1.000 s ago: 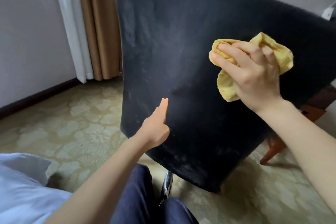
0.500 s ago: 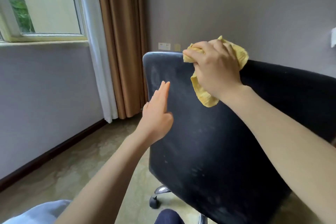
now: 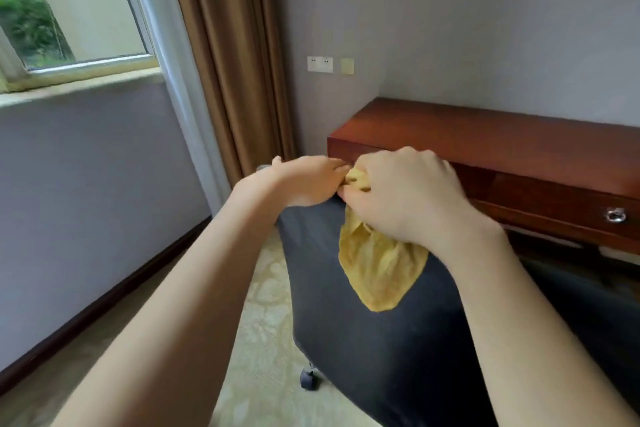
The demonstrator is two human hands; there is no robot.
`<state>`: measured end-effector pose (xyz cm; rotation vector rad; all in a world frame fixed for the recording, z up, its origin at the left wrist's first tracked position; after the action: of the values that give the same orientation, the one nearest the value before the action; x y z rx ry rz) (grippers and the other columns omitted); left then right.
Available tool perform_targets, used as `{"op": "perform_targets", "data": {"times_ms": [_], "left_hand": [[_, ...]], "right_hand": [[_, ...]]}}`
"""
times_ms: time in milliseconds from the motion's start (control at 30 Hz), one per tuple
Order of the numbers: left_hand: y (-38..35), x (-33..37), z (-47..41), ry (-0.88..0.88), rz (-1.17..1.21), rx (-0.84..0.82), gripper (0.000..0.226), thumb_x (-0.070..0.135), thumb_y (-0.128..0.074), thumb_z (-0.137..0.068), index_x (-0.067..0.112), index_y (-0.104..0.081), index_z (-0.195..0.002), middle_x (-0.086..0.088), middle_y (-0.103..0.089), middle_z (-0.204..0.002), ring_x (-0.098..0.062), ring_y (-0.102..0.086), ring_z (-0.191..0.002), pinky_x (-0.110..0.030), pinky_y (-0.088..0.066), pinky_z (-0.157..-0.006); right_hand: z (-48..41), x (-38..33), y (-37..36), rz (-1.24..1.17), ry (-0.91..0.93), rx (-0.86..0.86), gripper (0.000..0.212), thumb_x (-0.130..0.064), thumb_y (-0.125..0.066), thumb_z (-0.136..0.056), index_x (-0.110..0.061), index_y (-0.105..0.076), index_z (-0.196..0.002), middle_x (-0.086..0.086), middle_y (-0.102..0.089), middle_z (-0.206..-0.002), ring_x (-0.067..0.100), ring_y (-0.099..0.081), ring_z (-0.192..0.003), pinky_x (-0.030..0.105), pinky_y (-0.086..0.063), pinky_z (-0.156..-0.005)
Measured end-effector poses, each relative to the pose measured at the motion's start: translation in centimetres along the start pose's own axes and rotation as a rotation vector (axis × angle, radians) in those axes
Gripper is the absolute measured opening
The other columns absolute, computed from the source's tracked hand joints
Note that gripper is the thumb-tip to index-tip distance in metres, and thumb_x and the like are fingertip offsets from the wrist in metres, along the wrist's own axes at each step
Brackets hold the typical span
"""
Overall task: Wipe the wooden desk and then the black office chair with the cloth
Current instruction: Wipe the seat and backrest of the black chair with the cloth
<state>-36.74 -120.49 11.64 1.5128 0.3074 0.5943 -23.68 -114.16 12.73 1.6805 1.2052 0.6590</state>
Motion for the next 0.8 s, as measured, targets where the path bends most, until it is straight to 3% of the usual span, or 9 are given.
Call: {"op": "perform_targets", "data": {"times_ms": [67, 133, 233, 333, 433, 533, 633, 800], "left_hand": [[0.4, 0.5, -0.7, -0.053, -0.155, -0.206, 0.045, 0.028, -0.017, -0.104, 0.025, -0.025, -0.148, 0.006, -0.027, -0.154, -0.022, -0.028, -0.139, -0.059, -0.019, -0.11], [1.3, 0.9, -1.0, -0.012, -0.149, -0.354, 0.046, 0.025, -0.016, -0.104, 0.022, -0.018, -0.15, 0.005, -0.02, -0.156, -0.023, -0.025, -0.141, -0.057, -0.02, -0.111], [2.4, 1.9, -1.3, 0.041, -0.119, -0.388, 0.045, 0.011, -0.021, -0.102, 0.01, -0.026, -0.148, -0.006, -0.029, -0.152, -0.028, -0.035, -0.133, -0.043, -0.029, -0.109], [2.5, 2.9, -1.3, 0.057, -0.123, -0.346, 0.043, 0.01, -0.026, -0.1, 0.012, -0.039, -0.141, -0.003, -0.042, -0.141, -0.029, -0.044, -0.123, -0.053, -0.032, -0.102], [1.6, 3.1, -0.8, -0.012, -0.068, -0.296, 0.039, 0.014, -0.026, -0.099, 0.014, -0.041, -0.134, -0.007, -0.053, -0.128, -0.025, -0.051, -0.107, -0.042, -0.034, -0.094], [0.5, 2.5, 0.3, -0.064, -0.047, -0.193, 0.039, 0.022, -0.02, -0.101, 0.021, -0.04, -0.134, 0.0, -0.053, -0.13, -0.021, -0.041, -0.126, -0.042, -0.029, -0.102], [-0.2, 2.9, 0.9, -0.026, -0.07, -0.132, 0.04, 0.024, -0.019, -0.102, 0.02, -0.043, -0.133, 0.005, -0.048, -0.136, -0.02, -0.023, -0.141, -0.05, -0.014, -0.112], [-0.1, 4.8, 1.0, -0.038, -0.209, -0.056, 0.031, 0.026, -0.029, -0.1, 0.023, -0.056, -0.116, 0.008, -0.05, -0.126, -0.019, -0.03, -0.131, -0.053, -0.015, -0.11]], "right_hand": [[0.0, 0.9, 0.6, -0.123, -0.001, -0.154, 0.029, -0.061, -0.047, -0.083, -0.033, -0.055, -0.086, -0.001, -0.063, -0.091, 0.03, -0.057, -0.088, 0.033, -0.037, -0.067], [-0.9, 1.7, 1.8, -0.232, 0.007, -0.364, 0.031, -0.063, -0.045, -0.084, -0.033, -0.053, -0.083, -0.009, -0.061, -0.087, 0.022, -0.055, -0.084, 0.033, -0.04, -0.071], [-2.3, 2.8, 3.0, -0.369, 0.024, -0.575, 0.028, -0.059, -0.049, -0.086, -0.034, -0.059, -0.089, -0.016, -0.061, -0.086, 0.009, -0.054, -0.079, 0.029, -0.037, -0.072], [-2.4, 4.2, 2.9, -0.524, -0.017, -0.686, 0.028, -0.058, -0.057, -0.082, -0.033, -0.063, -0.094, -0.014, -0.065, -0.092, 0.005, -0.059, -0.086, 0.031, -0.049, -0.079], [-1.5, 5.3, 2.8, -0.689, -0.07, -0.719, 0.04, -0.057, -0.063, -0.079, -0.038, -0.06, -0.114, -0.015, -0.064, -0.106, 0.005, -0.06, -0.098, 0.035, -0.051, -0.091], [0.3, 6.4, 2.7, -0.879, -0.08, -0.768, 0.062, -0.049, -0.068, -0.08, -0.046, -0.04, -0.135, -0.019, -0.055, -0.124, -0.001, -0.054, -0.11, 0.025, -0.048, -0.095], [2.2, 7.2, 2.5, -0.915, -0.041, -0.743, 0.071, -0.043, -0.068, -0.083, -0.057, -0.023, -0.137, -0.025, -0.048, -0.13, -0.01, -0.047, -0.113, 0.008, -0.043, -0.09], [3.4, 7.8, 2.6, -0.878, -0.059, -0.489, 0.06, -0.039, -0.068, -0.082, -0.047, -0.039, -0.133, -0.023, -0.053, -0.12, -0.009, -0.05, -0.102, 0.005, -0.041, -0.078]]}}
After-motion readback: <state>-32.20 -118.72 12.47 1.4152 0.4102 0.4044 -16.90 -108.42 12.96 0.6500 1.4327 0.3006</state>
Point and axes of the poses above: each hand's wrist, its own z-axis away from the middle knuckle, its own y-axis out of the back of the hand, x = y × z, the point moved 1 cm from there along -z, towards the middle knuckle
